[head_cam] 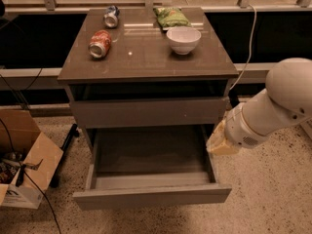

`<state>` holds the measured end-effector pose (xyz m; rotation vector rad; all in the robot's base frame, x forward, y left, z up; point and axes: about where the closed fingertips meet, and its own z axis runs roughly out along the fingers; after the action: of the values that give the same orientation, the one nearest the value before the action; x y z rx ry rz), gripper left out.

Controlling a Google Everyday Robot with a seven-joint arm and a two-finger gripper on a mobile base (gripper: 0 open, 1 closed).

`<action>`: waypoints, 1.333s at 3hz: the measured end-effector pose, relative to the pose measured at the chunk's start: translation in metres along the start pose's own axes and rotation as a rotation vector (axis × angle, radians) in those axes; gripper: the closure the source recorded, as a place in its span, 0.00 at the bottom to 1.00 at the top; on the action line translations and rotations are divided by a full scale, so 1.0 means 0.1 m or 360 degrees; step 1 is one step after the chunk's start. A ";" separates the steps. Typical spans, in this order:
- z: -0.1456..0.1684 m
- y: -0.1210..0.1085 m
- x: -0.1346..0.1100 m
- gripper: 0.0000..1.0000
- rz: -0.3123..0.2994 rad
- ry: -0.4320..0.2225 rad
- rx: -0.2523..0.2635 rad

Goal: Close middle drawer

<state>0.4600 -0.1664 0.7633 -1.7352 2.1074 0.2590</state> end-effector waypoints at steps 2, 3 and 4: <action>0.44 0.02 0.30 1.00 0.0073 0.0025 -0.0026; 0.79 -0.05 0.58 1.00 0.0122 -0.0006 -0.0070; 1.26 -0.07 0.92 1.00 0.0208 0.0009 -0.0200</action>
Offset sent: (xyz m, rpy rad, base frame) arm 0.0135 -0.0207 -0.1092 0.0259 0.0587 -0.0595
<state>0.4762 -0.2022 0.6120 -1.6690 2.2558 0.4325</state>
